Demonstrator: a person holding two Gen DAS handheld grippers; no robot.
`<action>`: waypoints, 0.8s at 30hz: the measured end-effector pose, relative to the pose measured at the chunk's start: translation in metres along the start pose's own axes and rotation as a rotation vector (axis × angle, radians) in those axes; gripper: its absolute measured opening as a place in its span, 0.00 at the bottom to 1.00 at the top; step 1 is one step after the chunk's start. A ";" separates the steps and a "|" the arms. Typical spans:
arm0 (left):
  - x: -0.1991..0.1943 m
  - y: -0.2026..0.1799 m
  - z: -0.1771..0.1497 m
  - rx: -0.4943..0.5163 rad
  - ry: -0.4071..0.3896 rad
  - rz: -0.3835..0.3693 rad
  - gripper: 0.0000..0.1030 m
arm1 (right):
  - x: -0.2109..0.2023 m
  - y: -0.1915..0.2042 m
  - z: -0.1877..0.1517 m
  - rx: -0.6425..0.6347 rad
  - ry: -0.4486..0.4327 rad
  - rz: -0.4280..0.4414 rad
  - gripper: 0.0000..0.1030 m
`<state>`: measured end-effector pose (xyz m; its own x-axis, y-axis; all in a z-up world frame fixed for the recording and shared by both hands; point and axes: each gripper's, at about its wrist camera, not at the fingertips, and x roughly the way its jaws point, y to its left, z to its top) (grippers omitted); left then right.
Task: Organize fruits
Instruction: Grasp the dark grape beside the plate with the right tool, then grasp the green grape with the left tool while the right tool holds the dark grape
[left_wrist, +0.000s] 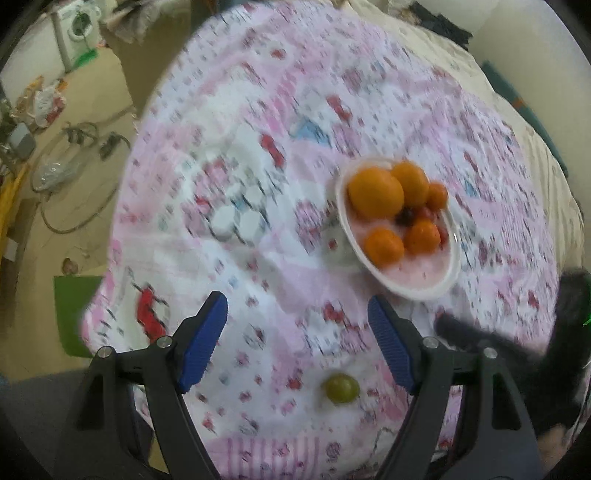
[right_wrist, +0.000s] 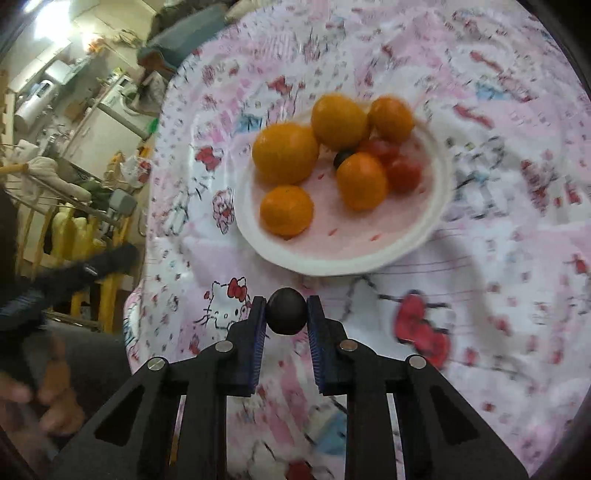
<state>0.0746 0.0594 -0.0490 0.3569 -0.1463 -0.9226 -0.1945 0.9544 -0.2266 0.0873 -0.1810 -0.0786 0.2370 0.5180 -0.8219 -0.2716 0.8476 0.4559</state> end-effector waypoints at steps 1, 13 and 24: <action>0.006 -0.004 -0.005 0.015 0.028 -0.008 0.74 | -0.007 -0.004 0.001 -0.004 -0.013 0.001 0.22; 0.038 -0.038 -0.064 0.053 0.156 0.008 0.62 | -0.037 -0.039 0.003 0.097 -0.093 0.045 0.22; 0.054 -0.050 -0.084 0.000 0.082 0.056 0.35 | -0.051 -0.043 0.006 0.110 -0.129 0.090 0.22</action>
<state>0.0265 -0.0177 -0.1134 0.2689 -0.1135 -0.9565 -0.2118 0.9617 -0.1737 0.0923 -0.2437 -0.0543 0.3358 0.5965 -0.7290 -0.1954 0.8012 0.5656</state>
